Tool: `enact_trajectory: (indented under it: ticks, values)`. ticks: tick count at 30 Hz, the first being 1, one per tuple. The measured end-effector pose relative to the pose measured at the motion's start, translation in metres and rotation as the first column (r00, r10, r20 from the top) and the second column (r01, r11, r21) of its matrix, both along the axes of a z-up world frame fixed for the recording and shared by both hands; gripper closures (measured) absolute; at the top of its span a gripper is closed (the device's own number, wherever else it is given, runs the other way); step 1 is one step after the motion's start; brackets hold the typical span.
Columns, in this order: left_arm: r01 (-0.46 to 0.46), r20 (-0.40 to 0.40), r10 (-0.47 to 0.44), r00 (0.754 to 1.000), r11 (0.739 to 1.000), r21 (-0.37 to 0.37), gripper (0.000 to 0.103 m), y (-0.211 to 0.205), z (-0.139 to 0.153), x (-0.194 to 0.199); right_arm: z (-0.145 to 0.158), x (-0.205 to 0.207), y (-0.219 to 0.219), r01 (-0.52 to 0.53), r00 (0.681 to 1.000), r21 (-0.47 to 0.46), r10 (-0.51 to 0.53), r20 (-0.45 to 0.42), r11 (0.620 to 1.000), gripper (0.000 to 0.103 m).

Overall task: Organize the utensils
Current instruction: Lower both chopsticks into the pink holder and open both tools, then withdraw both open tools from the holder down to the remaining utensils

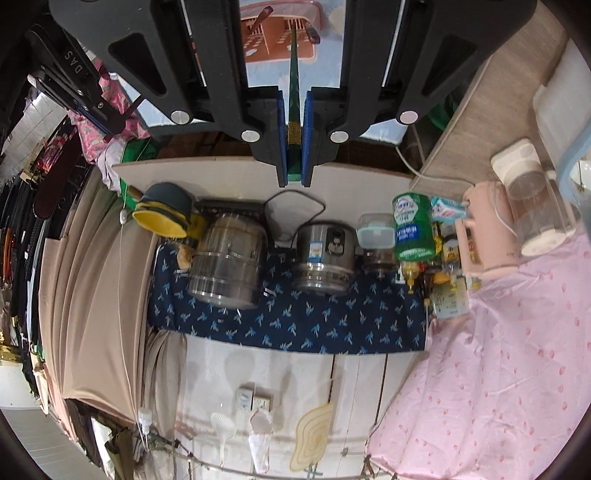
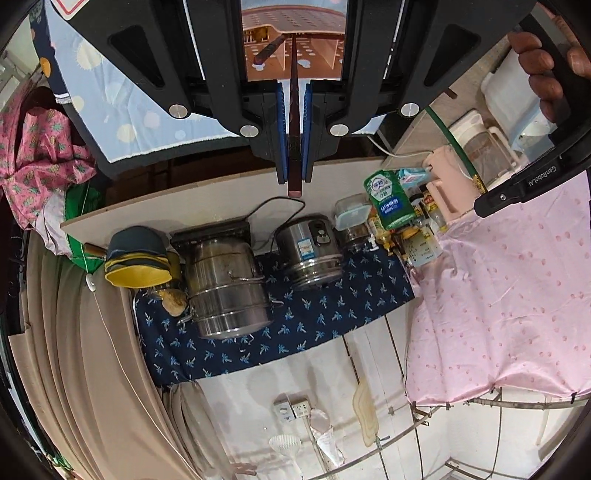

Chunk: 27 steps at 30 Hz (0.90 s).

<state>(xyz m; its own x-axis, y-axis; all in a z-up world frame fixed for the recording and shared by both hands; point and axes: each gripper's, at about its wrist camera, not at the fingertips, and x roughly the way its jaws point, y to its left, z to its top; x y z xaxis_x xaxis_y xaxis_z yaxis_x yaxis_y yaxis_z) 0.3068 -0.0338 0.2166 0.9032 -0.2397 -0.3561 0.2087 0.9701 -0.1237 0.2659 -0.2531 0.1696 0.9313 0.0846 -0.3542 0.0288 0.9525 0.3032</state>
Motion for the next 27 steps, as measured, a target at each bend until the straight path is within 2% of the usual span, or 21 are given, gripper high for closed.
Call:
enact_trajectory:
  ticks: [5, 10, 12, 14, 17, 23, 25, 27]
  values:
    - [0.004, -0.052, -0.003, 0.999, 1.0, 0.009, 0.096, -0.001, -0.022, 0.006, -0.024, 0.007, -0.002, 0.004, 0.999, 0.009, -0.003, -0.053, 1.0, 0.096]
    - [0.001, -0.066, -0.001, 0.998, 1.0, -0.004, 0.096, 0.0, -0.028, 0.007, -0.029, 0.007, -0.002, 0.005, 0.998, 0.001, -0.005, -0.069, 1.0, 0.095]
    - [-0.009, -0.069, 0.008, 0.998, 1.0, -0.014, 0.092, 0.003, -0.027, 0.007, -0.029, 0.006, -0.002, 0.014, 0.998, -0.001, -0.014, -0.067, 1.0, 0.093]
    - [-0.019, -0.068, 0.018, 0.998, 1.0, -0.02, 0.079, 0.006, -0.026, 0.007, -0.028, 0.003, -0.003, 0.02, 0.998, -0.004, -0.02, -0.066, 1.0, 0.092]
    - [-0.031, -0.067, 0.03, 0.997, 0.999, -0.024, 0.069, 0.009, -0.026, 0.003, -0.027, -0.003, -0.007, 0.023, 0.998, 0.011, -0.022, -0.063, 1.0, 0.091]
    - [-0.04, -0.084, 0.037, 0.996, 0.999, -0.031, 0.064, 0.02, -0.029, -0.012, -0.026, -0.028, -0.012, 0.021, 0.998, 0.029, -0.019, -0.056, 0.999, 0.09]
    - [-0.045, -0.091, 0.042, 0.995, 0.999, -0.028, 0.056, 0.025, -0.032, -0.021, -0.028, -0.04, -0.012, 0.015, 0.998, 0.035, -0.013, -0.064, 0.999, 0.09]
    - [-0.042, -0.103, 0.039, 0.994, 0.999, -0.026, 0.054, 0.03, -0.036, -0.032, -0.033, -0.053, -0.012, 0.007, 0.997, 0.042, -0.004, -0.077, 0.999, 0.089]
